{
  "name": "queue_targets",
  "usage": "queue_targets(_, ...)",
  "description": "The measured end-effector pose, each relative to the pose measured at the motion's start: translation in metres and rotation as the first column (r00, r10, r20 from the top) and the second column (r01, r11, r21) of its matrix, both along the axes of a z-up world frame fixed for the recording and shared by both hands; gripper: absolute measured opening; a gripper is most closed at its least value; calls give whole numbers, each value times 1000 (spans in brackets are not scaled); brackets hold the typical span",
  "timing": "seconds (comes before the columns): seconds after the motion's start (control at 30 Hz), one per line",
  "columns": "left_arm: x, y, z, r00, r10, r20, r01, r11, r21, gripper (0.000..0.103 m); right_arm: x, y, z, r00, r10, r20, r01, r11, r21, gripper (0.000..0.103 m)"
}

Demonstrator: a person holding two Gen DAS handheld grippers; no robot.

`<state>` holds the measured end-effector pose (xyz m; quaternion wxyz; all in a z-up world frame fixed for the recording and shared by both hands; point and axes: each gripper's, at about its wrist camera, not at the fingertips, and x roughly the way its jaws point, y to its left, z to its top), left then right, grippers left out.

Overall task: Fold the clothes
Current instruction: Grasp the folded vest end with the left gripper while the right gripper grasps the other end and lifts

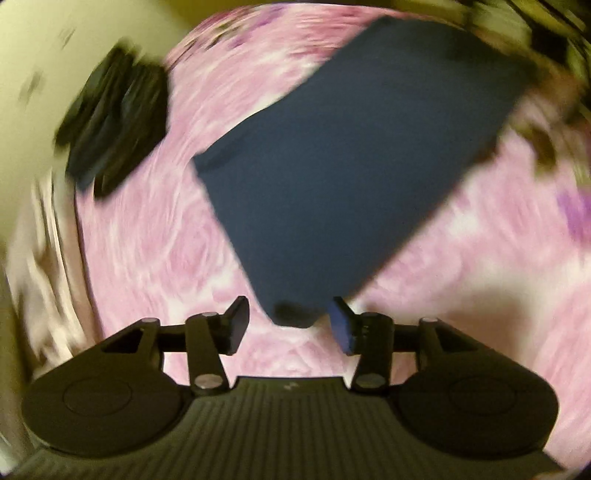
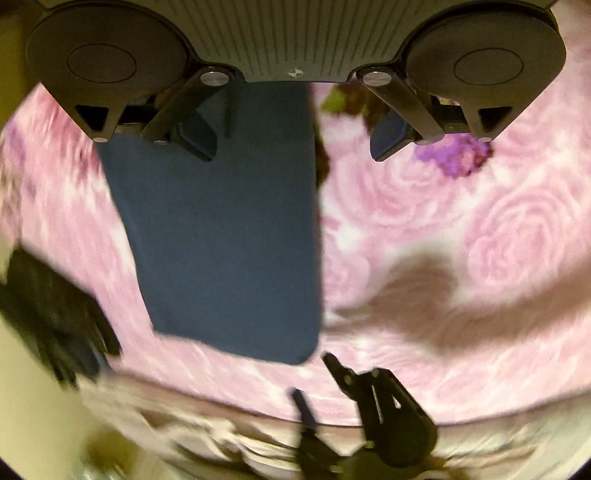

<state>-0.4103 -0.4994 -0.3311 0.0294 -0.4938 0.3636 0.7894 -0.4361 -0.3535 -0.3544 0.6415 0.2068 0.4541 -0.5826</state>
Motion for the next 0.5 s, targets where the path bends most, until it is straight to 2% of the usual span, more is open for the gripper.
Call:
queue_targets(0.07, 4, 15, -11, 995, -97, 5, 97, 993, -60, 56, 9, -8, -13, 996, 51, -78, -51, 999, 4, 93)
queue_targets(0.1, 6, 22, -18, 990, -144, 4, 144, 985, -96, 66, 11, -11, -20, 990, 79, -120, -78, 997, 13, 92)
queue_targets(0.17, 7, 35, -33, 975, -222, -6, 217, 962, -167, 76, 14, -18, -34, 972, 130, -196, -127, 991, 31, 92)
queue_targets(0.2, 7, 39, -39, 968, -250, -6, 244, 950, -193, 76, 10, -18, -37, 970, 137, -203, -135, 991, 23, 88)
queue_targets(0.23, 5, 42, -45, 962, -272, -3, 265, 940, -213, 77, 6, -19, -39, 967, 142, -210, -142, 990, 15, 64)
queue_targets(0.27, 3, 45, -50, 956, -293, 0, 285, 930, -233, 77, 0, -20, -39, 965, 137, -222, -139, 990, 5, 46)
queue_targets(0.3, 2, 48, -56, 949, -315, 4, 306, 918, -253, 77, -6, -20, -38, 965, 133, -227, -137, 991, -4, 42)
queue_targets(0.33, -1, 49, -60, 945, -326, 6, 316, 910, -268, 77, -13, -20, -34, 971, 134, -198, -139, 990, -11, 33)
queue_targets(0.4, -7, 49, -67, 941, -337, 9, 324, 898, -299, 77, -23, -15, -24, 972, 145, -186, -153, 988, -30, 25)
queue_targets(0.5, -13, 49, -73, 931, -365, 17, 344, 860, -378, 68, -35, -8, 3, 976, 128, -176, -141, 988, -64, 24)
